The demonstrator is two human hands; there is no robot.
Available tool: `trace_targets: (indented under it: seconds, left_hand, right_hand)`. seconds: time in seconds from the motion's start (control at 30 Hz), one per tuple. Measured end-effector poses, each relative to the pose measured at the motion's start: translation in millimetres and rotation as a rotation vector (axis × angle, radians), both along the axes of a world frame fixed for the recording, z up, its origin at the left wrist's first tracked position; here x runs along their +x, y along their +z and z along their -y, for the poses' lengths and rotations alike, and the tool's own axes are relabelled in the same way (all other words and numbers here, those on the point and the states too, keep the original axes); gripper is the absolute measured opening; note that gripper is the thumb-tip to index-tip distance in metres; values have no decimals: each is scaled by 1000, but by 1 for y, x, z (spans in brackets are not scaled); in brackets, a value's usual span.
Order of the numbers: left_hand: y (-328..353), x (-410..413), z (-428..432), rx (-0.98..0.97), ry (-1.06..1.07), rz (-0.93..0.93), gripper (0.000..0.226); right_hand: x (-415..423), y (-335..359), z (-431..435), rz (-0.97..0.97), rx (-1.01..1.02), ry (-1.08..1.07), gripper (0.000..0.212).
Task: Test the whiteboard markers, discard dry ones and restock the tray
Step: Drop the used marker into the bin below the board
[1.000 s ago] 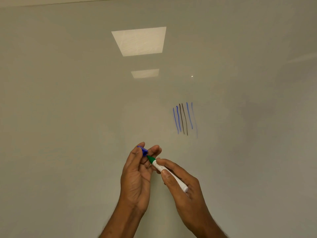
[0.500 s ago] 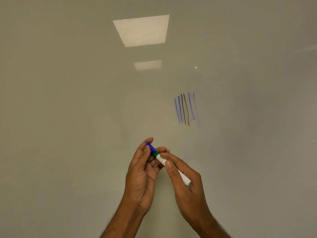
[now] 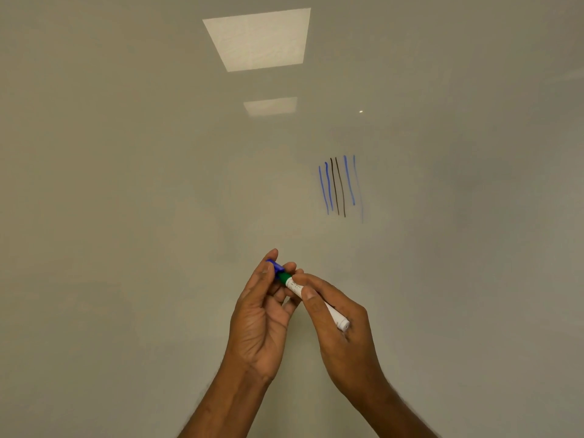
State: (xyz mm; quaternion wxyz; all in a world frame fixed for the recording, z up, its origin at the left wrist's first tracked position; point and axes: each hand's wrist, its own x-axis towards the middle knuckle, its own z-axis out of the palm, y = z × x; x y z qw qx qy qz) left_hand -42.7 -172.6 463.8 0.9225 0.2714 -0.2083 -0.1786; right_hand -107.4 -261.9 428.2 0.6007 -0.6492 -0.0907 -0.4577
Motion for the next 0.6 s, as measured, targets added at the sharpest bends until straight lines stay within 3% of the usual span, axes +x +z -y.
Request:
trace_targets:
  seconds: [0.3, 0.6]
  left_hand:
    - [-8, 1, -3, 31, 34, 26, 39]
    - [-15, -4, 0, 2, 22, -23, 34]
  right_hand:
    - [-3, -6, -3, -2, -13, -18, 28]
    - [-1, -12, -3, -17, 13, -51, 30]
